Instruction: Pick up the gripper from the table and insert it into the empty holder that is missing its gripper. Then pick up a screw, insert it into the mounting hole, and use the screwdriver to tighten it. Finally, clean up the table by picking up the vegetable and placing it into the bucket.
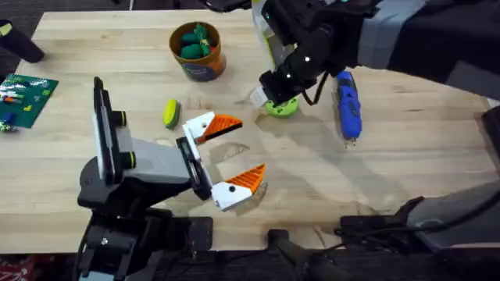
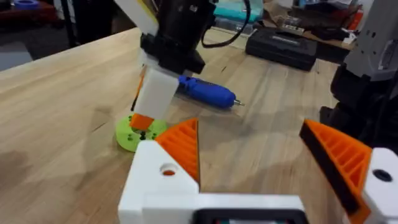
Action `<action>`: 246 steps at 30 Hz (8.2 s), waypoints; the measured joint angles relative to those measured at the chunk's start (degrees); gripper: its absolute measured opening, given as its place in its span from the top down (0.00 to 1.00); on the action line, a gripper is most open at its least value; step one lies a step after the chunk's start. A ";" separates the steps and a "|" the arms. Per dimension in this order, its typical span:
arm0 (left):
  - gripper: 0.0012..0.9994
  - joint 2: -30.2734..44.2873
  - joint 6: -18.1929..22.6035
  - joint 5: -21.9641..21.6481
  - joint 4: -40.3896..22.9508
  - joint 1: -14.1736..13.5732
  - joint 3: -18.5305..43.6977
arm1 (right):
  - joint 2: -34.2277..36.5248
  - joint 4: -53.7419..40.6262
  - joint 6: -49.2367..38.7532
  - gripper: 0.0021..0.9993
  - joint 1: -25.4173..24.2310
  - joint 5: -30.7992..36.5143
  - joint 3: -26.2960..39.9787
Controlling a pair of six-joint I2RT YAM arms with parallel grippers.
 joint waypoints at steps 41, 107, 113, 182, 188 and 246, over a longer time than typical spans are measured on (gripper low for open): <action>0.02 0.02 0.00 0.00 0.00 0.00 0.00 | 10.50 1.61 -0.20 0.58 -0.07 4.72 -0.04; 0.02 0.00 0.00 0.00 0.00 0.00 0.00 | 10.45 -1.40 -0.42 1.00 -0.13 4.74 3.21; 0.02 0.01 0.00 0.00 0.00 0.00 0.00 | 10.45 -1.46 -0.42 1.00 -0.13 4.74 3.21; 0.02 0.02 -0.02 0.00 0.00 0.00 0.00 | -2.26 -19.96 -5.11 1.00 26.73 4.72 28.70; 0.02 0.00 -0.02 0.00 0.00 0.00 0.00 | 0.18 -19.92 -5.11 1.00 26.73 4.70 28.70; 0.02 0.02 0.00 0.00 0.00 0.00 0.00 | 3.36 -19.85 -5.11 1.00 26.69 7.34 28.72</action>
